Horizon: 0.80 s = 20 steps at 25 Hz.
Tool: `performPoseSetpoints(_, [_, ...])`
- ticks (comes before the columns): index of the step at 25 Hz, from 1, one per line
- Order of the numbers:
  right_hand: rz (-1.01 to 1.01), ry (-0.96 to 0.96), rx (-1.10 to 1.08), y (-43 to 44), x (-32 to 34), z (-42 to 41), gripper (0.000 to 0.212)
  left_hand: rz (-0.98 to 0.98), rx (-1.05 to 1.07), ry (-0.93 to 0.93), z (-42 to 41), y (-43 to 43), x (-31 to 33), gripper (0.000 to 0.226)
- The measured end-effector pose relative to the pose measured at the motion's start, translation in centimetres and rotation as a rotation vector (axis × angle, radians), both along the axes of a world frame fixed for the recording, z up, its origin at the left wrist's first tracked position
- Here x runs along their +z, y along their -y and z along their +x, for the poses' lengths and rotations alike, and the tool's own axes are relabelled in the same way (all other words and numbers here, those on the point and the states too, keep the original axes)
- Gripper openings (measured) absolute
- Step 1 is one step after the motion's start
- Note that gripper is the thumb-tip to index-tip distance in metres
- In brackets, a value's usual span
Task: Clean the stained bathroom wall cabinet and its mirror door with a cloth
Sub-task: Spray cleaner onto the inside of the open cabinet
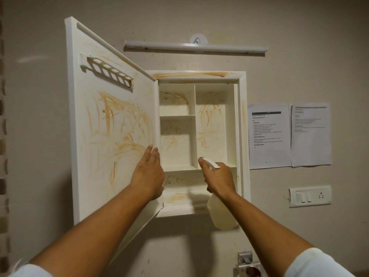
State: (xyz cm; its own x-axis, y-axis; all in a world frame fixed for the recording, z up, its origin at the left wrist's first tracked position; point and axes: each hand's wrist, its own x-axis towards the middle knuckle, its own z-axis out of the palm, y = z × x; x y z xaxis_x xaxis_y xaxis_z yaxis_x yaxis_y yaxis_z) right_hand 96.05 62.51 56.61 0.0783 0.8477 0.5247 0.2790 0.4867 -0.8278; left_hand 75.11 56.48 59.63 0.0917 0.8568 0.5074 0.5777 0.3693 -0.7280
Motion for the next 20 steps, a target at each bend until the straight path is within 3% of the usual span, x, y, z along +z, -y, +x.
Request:
performPoseSetpoints(7, [-0.049,0.249,-0.139,0.3,-6.1,2.3,0.053,-0.031,-0.022,0.069,0.2,-0.5,-1.9,0.080])
performPoseSetpoints(14, [-0.184,0.098,-0.383,-0.2,-6.6,9.3,0.053,-0.023,-0.038,0.086,0.0,-0.7,-2.6,0.083])
performPoseSetpoints(20, [-0.167,0.063,-0.367,0.3,-6.5,9.0,0.054,-0.029,-0.051,0.121,0.1,-0.7,-3.1,0.084])
